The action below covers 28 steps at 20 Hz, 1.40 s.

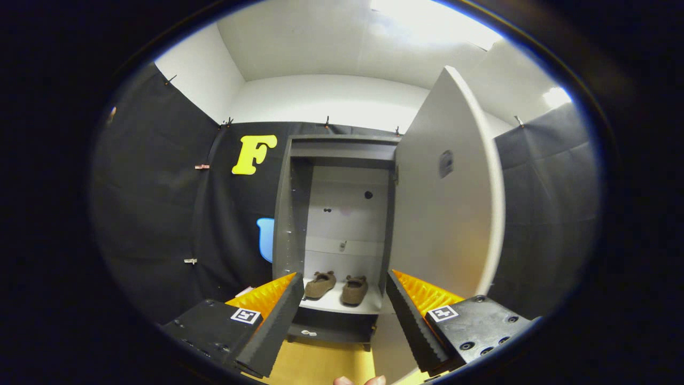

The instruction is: Open the shoe cabinet door, grab the shoes and put them into the shoe cabinet, then close the shoe cabinet door.

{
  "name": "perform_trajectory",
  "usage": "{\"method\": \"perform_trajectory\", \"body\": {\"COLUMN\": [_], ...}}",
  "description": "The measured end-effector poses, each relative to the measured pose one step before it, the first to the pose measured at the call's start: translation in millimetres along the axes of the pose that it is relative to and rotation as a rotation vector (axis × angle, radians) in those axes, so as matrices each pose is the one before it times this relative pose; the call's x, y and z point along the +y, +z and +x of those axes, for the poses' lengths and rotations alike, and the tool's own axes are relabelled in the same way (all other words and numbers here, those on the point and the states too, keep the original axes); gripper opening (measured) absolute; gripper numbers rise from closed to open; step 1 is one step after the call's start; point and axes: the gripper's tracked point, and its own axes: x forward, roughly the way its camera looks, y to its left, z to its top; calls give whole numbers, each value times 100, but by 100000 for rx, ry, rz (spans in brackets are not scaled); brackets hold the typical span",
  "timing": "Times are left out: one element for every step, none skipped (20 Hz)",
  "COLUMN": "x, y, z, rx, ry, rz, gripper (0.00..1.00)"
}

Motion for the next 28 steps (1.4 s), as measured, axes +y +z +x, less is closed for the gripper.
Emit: {"method": "perform_trajectory", "body": {"x": [-1276,-1221,-1462,-2066,-2212,-2089,-1449,-1567,-1568,-1917,-1336,-1419,-1057,-918,-343,-164,-107,-119,425,460,613,733,534,-15,333,344,304,303], "y": [456,605,781,300,-275,-466,-578,-545,-706,-1148,-783,-1022,-775,-835,-955,-768,-808,-573,-888,-449,-344,-333,-397,-31,75,-285,48,-179], "z": [-956,-1145,-696,-579,-366,-379,79,2,330,501,522,808,841,1043,1174,970,773,612,558,189,169,-103,-267,151,132,-76,-157,-329], "rx": [-1210,-1732,-2241,-946,537,1761,2130,1753,2081,2708,1805,2529,1834,2238,1936,1325,1635,1703,1335,1349,630,867,1262,-897,-613,1151,277,582], "ry": [-1310,-857,-1288,-3629,-3471,-3666,-3303,-3243,-3756,-4210,-2799,-2492,-1557,-1456,-221,231,986,51,634,1202,1623,2400,643,-467,-9,331,670,610], "rz": [115,680,-158,-1666,-1807,-1305,-387,313,-53,-164,186,257,637,870,281,148,42,442,1008,1088,1064,1194,773,133,733,1083,600,-697], "gripper": [97,97,97,97,97,97,97,97,97,97,97,97,97,97,98,97,97,97,97,97,97,97,97,97,96,95,95,96]}}
